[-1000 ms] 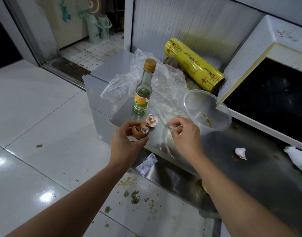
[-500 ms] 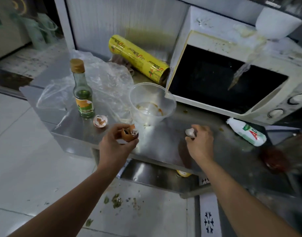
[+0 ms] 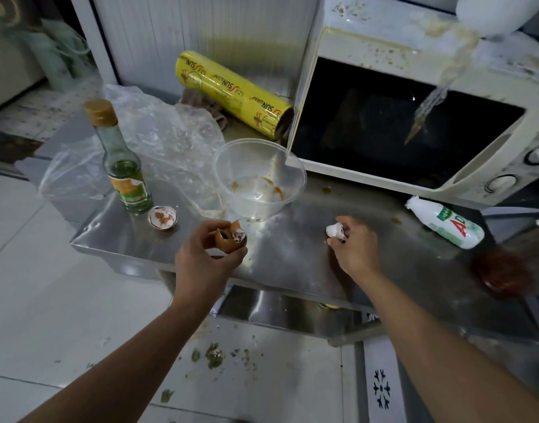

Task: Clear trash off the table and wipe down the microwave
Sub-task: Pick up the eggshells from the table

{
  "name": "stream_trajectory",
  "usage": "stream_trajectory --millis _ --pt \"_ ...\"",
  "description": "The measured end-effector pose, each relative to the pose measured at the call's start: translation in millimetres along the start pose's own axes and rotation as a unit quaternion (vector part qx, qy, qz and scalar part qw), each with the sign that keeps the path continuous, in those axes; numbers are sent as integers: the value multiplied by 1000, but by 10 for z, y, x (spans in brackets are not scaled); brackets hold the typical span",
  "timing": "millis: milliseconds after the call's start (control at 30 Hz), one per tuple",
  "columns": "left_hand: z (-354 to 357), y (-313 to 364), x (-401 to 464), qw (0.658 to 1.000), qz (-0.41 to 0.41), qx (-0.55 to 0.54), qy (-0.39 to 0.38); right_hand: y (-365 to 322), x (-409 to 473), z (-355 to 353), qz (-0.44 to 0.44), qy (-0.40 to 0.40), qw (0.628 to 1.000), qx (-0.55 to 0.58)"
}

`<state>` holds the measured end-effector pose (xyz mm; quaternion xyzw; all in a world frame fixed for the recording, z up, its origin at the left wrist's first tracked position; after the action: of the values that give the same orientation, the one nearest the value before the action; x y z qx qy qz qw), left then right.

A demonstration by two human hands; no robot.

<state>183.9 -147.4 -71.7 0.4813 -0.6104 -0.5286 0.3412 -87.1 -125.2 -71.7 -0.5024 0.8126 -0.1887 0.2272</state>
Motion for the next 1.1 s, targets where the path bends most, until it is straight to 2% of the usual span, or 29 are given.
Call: stream_trajectory --millis 233,733,900,1100 --pt "-173 -20 -96 1000 -3 -9 20 -303 -300 190 -35 -16 999 -12" --pt "-1184 -109 -438 993 -17 7 119 -1922 -363 902 -191 -77 978 17" --pt "-1377 -210 -475 989 -30 2 147 -2277 -237 1172 -212 -102 972 17" --pt "-1449 -340 -468 986 -45 1 158 -2340 -104 1437 -209 -136 968 24"
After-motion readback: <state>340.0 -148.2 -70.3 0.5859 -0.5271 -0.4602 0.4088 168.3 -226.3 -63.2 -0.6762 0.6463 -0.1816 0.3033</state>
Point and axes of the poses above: each hand's wrist, its own x-axis towards the middle knuckle, its own z-axis out of the palm, y = z × x, the point moved 5 cm from there along x, towards the middle knuckle, and after that the axes turned 15 degrees about -y, right-handed, at the moved point
